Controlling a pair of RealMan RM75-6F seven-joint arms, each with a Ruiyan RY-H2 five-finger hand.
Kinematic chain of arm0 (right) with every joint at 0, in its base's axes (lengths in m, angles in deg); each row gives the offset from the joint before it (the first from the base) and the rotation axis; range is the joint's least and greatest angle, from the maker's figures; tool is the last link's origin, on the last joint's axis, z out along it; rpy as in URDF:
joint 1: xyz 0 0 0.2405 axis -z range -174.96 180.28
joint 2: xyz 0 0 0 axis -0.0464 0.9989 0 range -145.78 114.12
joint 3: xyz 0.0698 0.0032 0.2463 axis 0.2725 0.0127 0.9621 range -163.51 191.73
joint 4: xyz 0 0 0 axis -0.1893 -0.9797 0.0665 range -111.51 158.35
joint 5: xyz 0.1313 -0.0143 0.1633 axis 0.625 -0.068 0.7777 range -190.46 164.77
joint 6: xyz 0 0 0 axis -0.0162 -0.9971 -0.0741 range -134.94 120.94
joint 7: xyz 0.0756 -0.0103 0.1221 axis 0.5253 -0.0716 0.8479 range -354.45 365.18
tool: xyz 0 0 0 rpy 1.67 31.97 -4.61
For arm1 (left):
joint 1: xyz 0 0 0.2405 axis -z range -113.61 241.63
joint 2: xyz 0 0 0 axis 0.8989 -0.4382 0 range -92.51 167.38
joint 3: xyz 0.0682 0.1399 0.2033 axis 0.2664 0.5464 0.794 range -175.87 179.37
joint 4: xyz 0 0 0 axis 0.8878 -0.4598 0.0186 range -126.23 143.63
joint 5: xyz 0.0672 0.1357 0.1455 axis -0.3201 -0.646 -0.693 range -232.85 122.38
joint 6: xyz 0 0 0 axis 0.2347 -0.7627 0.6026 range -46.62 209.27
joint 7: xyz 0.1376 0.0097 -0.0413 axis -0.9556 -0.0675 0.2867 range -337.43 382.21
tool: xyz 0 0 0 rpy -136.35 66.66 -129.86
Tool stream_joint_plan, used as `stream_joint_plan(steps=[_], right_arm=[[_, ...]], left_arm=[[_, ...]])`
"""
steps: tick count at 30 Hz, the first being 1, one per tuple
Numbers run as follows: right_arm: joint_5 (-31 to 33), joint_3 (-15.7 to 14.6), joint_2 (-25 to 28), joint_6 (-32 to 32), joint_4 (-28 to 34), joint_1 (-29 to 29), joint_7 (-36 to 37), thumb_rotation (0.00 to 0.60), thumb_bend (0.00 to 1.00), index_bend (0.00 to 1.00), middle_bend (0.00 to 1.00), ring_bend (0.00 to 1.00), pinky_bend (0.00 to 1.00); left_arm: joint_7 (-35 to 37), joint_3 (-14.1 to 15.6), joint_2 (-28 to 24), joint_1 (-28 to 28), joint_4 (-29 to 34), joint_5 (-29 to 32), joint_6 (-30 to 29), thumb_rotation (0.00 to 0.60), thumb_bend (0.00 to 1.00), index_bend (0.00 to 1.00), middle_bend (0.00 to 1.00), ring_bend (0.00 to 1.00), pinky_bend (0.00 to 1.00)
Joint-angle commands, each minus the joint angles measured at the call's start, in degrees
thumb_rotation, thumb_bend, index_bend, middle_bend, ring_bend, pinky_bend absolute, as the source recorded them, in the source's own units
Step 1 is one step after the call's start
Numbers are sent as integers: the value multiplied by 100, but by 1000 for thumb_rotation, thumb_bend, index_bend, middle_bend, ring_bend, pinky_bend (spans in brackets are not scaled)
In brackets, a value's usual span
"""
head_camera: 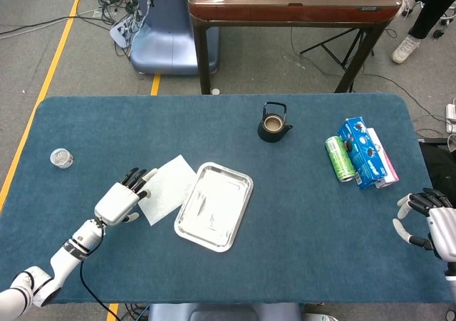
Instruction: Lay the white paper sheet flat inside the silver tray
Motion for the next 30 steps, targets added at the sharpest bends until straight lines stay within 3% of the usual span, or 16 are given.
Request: stream_joint_plan(steps=[1,17,30], right_arm=[[-4,-7,10,19,9,-8,6,600,332,573,427,298,156],[5,-13,15,83,16,-38,9,600,332,573,427,298,156],[13,-14,20,97,16,-47,31,600,332,573,427,298,156]], left_arm=[[-52,90,115,2,-257,-71,-115,600,112,416,0,0,68],[170,285,496,33,-1108,-5,-126,600,112,422,0,0,76],[213,340,698,112,-1375,99,-1,600,112,431,0,0,86]])
